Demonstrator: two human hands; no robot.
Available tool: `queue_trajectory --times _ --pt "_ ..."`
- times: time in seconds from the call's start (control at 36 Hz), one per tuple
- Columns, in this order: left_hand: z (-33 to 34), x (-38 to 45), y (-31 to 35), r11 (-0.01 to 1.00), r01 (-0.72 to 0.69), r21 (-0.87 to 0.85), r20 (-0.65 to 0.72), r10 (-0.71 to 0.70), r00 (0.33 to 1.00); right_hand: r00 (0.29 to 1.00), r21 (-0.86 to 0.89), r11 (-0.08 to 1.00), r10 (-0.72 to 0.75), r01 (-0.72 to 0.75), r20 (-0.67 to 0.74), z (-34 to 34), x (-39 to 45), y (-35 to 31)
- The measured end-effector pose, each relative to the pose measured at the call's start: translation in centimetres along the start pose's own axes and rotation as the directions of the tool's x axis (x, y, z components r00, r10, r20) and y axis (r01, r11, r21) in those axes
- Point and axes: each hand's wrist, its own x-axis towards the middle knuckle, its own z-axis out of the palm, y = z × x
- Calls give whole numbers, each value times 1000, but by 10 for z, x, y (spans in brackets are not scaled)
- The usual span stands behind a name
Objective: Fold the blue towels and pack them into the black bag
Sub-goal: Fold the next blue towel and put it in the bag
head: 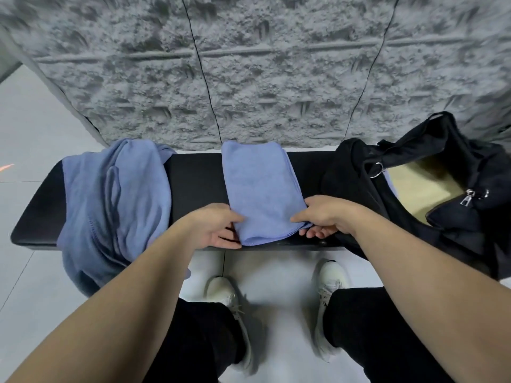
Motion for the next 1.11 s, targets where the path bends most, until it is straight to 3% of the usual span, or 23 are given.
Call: queue_trajectory --times 0.11,0.19,0.25,0.53,0.69,0.83,0.94,1.03,1.11 --pt "11 3 2 992 -116 -56 -171 105 980 999 104 995 -5 1 40 2 -7 5" --pt "11 18 5 973 -227 -48 -365 195 911 999 118 993 -21 16 42 5 -8 4" --pt "13 23 6 962 -270 -33 -417 232 879 999 85 996 -43 42 3 6 -5 3" --pt "9 21 1 928 -248 277 -360 340 869 995 -9 999 -47 46 -83 2 1 -3" --pt "8 11 -8 905 -170 390 -339 313 887 989 -75 996 -56 46 -140 13 -7 3" --pt "12 -7 -7 739 -108 665 -380 459 803 930 -366 923 -231 117 -287 17 -15 11" --pt "14 -15 -7 526 -248 814 -220 674 705 857 -557 795 -443 239 -264 25 -28 9" --pt "18 -18 -11 408 -301 862 -67 680 730 775 -682 627 -616 377 -138 37 -35 9" --pt "27 -20 -17 297 -314 902 61 632 772 713 -746 512 -697 426 -71 50 -33 12"
